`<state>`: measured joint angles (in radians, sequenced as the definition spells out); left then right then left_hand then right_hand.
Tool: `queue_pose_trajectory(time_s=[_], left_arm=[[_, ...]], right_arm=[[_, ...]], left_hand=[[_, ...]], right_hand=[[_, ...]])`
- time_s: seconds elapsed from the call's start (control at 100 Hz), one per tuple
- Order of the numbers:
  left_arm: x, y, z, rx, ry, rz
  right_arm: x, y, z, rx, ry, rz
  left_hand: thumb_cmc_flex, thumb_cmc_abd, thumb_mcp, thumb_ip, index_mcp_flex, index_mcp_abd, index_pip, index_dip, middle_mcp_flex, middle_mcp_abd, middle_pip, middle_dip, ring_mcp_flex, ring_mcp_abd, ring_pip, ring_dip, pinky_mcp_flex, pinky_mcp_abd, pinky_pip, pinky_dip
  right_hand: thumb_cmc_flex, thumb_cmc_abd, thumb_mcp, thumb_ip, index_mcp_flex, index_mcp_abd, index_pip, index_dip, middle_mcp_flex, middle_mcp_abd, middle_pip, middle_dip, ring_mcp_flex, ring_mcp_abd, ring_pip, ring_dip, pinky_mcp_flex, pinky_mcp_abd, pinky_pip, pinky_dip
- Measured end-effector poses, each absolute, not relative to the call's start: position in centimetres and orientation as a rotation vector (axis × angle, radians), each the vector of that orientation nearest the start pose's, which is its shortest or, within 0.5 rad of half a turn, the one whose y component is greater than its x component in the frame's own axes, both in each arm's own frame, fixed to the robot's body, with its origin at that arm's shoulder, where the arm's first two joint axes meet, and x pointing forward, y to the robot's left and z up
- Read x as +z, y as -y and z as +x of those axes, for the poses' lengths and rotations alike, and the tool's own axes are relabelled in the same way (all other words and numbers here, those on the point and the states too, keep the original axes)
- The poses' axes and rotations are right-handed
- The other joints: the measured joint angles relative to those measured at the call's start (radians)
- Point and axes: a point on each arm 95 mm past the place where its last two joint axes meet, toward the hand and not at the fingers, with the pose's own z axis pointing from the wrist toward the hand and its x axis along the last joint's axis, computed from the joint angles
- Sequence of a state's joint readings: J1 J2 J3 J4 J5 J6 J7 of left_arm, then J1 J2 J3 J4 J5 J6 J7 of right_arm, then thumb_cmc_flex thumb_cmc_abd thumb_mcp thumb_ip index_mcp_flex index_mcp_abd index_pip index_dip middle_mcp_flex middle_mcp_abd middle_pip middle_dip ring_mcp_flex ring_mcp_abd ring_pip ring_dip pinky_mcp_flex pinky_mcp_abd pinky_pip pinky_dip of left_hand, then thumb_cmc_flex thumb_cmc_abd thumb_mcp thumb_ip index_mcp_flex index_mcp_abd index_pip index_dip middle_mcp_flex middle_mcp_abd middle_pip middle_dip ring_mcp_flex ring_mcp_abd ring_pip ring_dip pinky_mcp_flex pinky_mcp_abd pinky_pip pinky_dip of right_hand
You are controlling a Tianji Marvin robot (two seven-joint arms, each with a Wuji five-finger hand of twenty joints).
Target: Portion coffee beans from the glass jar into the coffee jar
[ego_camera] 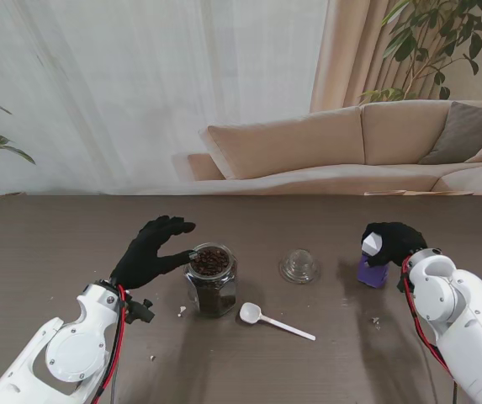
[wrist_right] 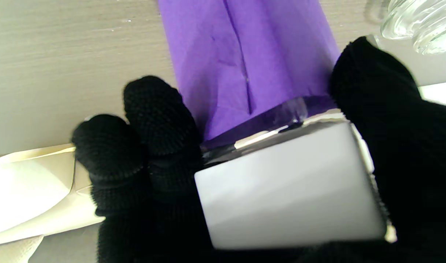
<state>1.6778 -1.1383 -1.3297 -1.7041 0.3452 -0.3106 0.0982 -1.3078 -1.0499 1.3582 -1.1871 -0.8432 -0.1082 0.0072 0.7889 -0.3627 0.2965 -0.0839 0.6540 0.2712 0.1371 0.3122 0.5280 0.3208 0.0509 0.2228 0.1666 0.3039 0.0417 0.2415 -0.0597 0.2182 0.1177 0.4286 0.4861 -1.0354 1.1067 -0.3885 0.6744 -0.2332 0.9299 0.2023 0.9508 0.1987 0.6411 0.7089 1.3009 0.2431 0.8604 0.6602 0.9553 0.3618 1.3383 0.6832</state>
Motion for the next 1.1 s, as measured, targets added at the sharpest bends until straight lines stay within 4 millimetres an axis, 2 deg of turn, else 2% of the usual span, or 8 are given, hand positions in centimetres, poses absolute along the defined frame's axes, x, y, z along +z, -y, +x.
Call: queue_pose_trajectory(time_s=[0.14,0.16,0.51,0.81,0.9,0.98,1.02,1.1], left_arm=[[-28.5,-0.1,37.6,-2.238,-0.991,-1.544],[-28.5,-0.1,37.6,-2.238,-0.991,-1.544],[-28.4,-0.1,37.4,-2.235,-0.998,-1.547],[-28.3,-0.1,37.4,-2.231,-1.009,-1.548],[-28.3,-0.1,37.4,-2.231,-1.011,-1.547],[-28.2,-0.1,37.4,-2.231,-1.012,-1.547],[-28.2,-0.1,37.4,-2.231,-1.012,-1.547],[-28.2,-0.1,37.4,-2.229,-1.011,-1.548]], right_arm=[[-32.2,14.6,48.4,1.301,-1.313,1.431],[-32.2,14.6,48.4,1.300,-1.313,1.431],[-32.5,15.4,47.9,1.295,-1.265,1.427],[-32.9,16.0,47.1,1.299,-1.234,1.427],[-32.9,16.0,47.0,1.298,-1.235,1.426],[-32.9,16.0,47.0,1.296,-1.239,1.423],[-32.9,16.0,47.0,1.294,-1.242,1.419],[-32.9,16.0,46.9,1.289,-1.250,1.412]], left_hand=[[0.000,0.000,-0.001,0.000,0.000,0.001,0.000,0.001,0.000,0.000,0.000,0.000,0.000,0.000,0.000,0.000,0.000,0.000,0.000,0.000],[0.000,0.000,-0.001,0.017,0.000,0.001,0.000,0.001,0.001,0.000,0.000,0.000,0.000,0.000,0.000,0.000,0.000,0.000,0.000,0.000],[0.000,0.000,-0.003,0.017,0.000,0.001,0.000,0.002,0.002,0.001,0.000,0.000,0.001,0.000,0.000,0.000,0.000,0.000,0.000,0.000],[0.000,0.000,-0.015,0.017,0.000,0.001,0.000,0.002,0.013,0.002,0.002,0.002,0.001,0.000,0.000,0.000,0.000,0.000,0.000,0.000],[0.000,0.000,-0.015,0.017,0.000,0.001,0.000,0.003,0.013,0.002,0.002,0.002,0.001,0.000,0.000,0.000,0.000,0.000,0.000,0.000],[0.000,0.000,-0.015,0.017,0.000,0.001,0.000,0.003,0.013,0.002,0.002,0.002,0.001,0.000,0.000,0.000,0.000,0.000,0.000,0.000],[0.003,0.000,-0.015,0.017,0.000,0.001,0.000,0.003,0.013,0.002,0.002,0.002,0.001,0.000,0.000,0.000,0.000,0.000,0.000,0.000],[0.006,0.000,-0.015,0.017,0.000,0.001,0.000,0.003,0.013,0.002,0.002,0.002,0.001,0.000,0.000,0.000,0.000,0.000,0.000,0.000]], right_hand=[[-0.013,0.015,0.000,0.001,-0.010,-0.002,0.006,0.003,-0.001,-0.006,0.004,0.000,-0.002,-0.004,-0.030,0.000,-0.004,-0.005,-0.019,0.000],[-0.013,0.015,0.000,0.001,-0.011,-0.002,0.006,0.003,-0.002,-0.007,0.004,0.000,-0.007,-0.004,-0.034,0.000,-0.008,-0.005,-0.022,0.000],[-0.023,0.027,0.000,0.001,-0.021,-0.004,0.007,0.016,-0.014,-0.012,0.020,0.000,-0.020,-0.005,-0.055,0.000,-0.019,-0.013,-0.036,0.000],[-0.047,0.066,0.000,0.003,-0.045,-0.004,0.007,0.058,-0.085,-0.033,0.120,0.000,-0.096,-0.006,-0.077,-0.018,-0.056,-0.031,-0.041,-0.001],[-0.061,0.090,0.002,0.044,-0.048,0.008,-0.041,0.120,-0.120,-0.037,0.151,-0.004,-0.158,-0.006,-0.086,-0.032,-0.059,-0.032,-0.055,-0.001],[-0.090,0.104,0.002,0.125,-0.049,0.013,-0.089,0.221,-0.164,-0.063,0.184,-0.005,-0.206,-0.005,-0.094,-0.041,-0.059,-0.032,-0.062,-0.001],[-0.102,0.117,0.002,0.151,-0.050,0.019,-0.107,0.237,-0.194,-0.084,0.196,-0.005,-0.226,-0.005,-0.102,-0.045,-0.060,-0.032,-0.073,-0.001],[-0.111,0.130,0.003,0.164,-0.071,0.023,-0.160,0.240,-0.269,-0.104,0.188,-0.006,-0.326,-0.017,-0.151,-0.067,-0.060,-0.032,-0.091,-0.001]])
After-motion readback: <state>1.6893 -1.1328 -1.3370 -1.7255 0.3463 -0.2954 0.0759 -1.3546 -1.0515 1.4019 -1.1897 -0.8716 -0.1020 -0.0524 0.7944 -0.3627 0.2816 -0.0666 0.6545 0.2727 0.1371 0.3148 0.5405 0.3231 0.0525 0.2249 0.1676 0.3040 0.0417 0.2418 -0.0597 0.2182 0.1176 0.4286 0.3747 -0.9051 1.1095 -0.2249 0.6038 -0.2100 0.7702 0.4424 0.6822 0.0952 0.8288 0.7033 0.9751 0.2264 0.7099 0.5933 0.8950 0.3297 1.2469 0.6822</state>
